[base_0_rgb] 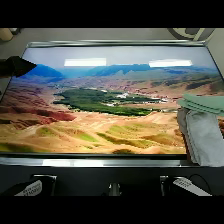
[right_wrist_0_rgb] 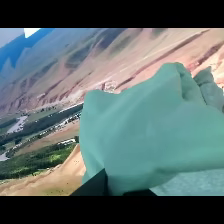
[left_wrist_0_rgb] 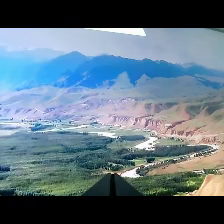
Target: Fold the shirts.
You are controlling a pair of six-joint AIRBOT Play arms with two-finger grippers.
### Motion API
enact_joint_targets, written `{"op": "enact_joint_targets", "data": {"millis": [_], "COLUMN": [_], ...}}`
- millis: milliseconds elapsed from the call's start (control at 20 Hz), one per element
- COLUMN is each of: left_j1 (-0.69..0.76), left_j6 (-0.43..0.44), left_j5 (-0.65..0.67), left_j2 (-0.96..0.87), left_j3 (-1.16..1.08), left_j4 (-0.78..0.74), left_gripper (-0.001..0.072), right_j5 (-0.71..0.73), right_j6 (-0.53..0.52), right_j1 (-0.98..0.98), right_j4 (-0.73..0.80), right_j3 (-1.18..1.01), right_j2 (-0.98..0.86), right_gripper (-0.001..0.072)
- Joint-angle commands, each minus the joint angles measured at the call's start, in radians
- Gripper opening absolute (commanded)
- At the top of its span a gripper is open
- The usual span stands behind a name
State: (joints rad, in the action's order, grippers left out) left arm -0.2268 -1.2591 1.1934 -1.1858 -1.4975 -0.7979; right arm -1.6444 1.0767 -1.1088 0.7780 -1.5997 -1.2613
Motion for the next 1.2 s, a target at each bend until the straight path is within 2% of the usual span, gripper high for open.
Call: {"op": "enact_joint_targets", "data": {"millis": [0,150,250,500,650,800,850,900,950,1000,1100,1150], "left_j1": [0.0,0.004,0.008,0.011,0.015,0.028,0.036,0.043,0.049,0.053,0.056,0.056], "left_j6": [0.008,0.008,0.007,0.007,0.006,0.003,0.003,0.003,0.003,0.003,0.003,0.003], "left_j5": [0.0,-0.005,-0.007,-0.006,-0.006,-0.007,-0.007,-0.007,-0.007,-0.007,-0.008,-0.011], "left_j2": [0.0,0.0,0.0,0.0,0.0,0.0,0.0,0.0,0.0,0.001,0.001,0.001], "left_j3": [0.0,0.0,0.0,0.0,0.0,0.0,0.0,0.0,0.0,-0.001,-0.004,-0.006], "left_j4": [0.0,0.0,0.0,0.0,0.001,0.001,0.001,0.001,0.001,0.001,0.001,0.0], "left_gripper": [0.0027,0.0027,0.0027,0.0028,0.0027,0.0027,0.0027,0.0027,0.0027,0.0027,0.0027,0.0027], "right_j5": [-0.028,-0.037,-0.018,0.092,0.091,0.122,0.13,0.128,0.146,0.152,0.231,0.306], "right_j6": [0.023,0.043,0.063,0.075,0.072,0.11,0.118,0.108,0.033,-0.04,-0.045,-0.04], "right_j1": [-0.027,-0.027,-0.027,-0.027,-0.027,-0.027,-0.027,-0.027,-0.027,-0.027,-0.027,-0.027], "right_j4": [0.187,0.444,0.537,0.578,0.698,0.701,0.677,0.642,0.603,0.588,0.637,0.658], "right_j3": [0.021,0.175,0.354,0.678,0.72,0.729,0.729,0.728,0.724,0.692,0.55,0.443], "right_j2": [0.049,0.149,0.231,0.331,0.33,0.33,0.33,0.33,0.329,0.324,0.307,0.294], "right_gripper": [0.0022,0.0022,0.0022,0.0023,0.0024,0.0028,0.0104,0.0426,0.0712,0.0702,0.0697,0.0672]}}
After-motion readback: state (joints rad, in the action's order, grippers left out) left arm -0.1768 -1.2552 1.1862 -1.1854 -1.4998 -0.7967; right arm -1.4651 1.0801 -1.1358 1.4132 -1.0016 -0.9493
